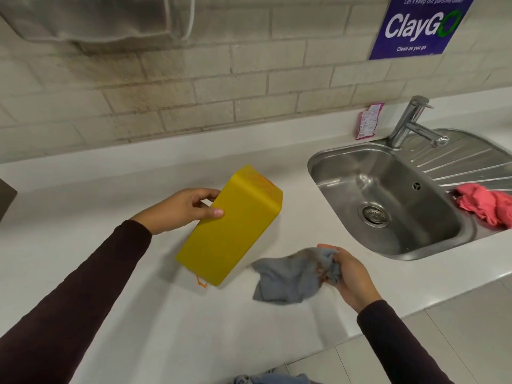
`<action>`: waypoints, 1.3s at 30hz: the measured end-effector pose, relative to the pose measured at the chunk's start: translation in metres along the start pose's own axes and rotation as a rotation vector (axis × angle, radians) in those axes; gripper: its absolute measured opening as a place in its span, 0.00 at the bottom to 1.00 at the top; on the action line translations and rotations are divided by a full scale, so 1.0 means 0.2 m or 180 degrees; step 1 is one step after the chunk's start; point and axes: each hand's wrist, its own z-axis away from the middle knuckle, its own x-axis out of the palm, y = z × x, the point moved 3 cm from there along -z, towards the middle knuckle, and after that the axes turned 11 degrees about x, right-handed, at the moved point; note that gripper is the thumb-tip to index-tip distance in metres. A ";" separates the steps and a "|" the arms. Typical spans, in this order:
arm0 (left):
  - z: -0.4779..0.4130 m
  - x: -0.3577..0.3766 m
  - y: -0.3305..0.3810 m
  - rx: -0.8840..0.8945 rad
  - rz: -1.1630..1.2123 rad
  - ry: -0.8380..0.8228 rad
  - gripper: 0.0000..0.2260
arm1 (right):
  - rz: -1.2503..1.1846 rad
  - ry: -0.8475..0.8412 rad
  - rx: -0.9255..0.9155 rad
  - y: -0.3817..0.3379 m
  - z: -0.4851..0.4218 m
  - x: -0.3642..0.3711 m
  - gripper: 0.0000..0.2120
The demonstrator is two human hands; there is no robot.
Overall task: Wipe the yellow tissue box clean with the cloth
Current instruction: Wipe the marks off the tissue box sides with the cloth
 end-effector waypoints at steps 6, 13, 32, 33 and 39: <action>0.04 -0.01 -0.02 -0.0017 0.0198 0.0006 0.15 | 0.1426 0.0871 -0.0684 -0.07 -0.01 0.00 0.09; 0.07 0.01 -0.01 0.0067 0.0110 0.0014 0.16 | 0.3490 0.0304 -0.2176 0.05 0.06 0.32 0.11; 0.40 0.00 -0.07 0.0031 0.0246 -0.0539 0.26 | 0.3227 -0.0068 -0.1993 0.22 0.02 0.42 0.19; 0.42 0.00 -0.08 0.0019 0.0216 -0.0515 0.27 | 0.2659 -0.0018 -0.1720 0.19 0.02 0.44 0.18; 0.50 0.02 -0.07 -0.0029 0.0065 -0.0357 0.28 | -0.0183 -0.0965 -0.0413 0.02 0.04 0.58 0.13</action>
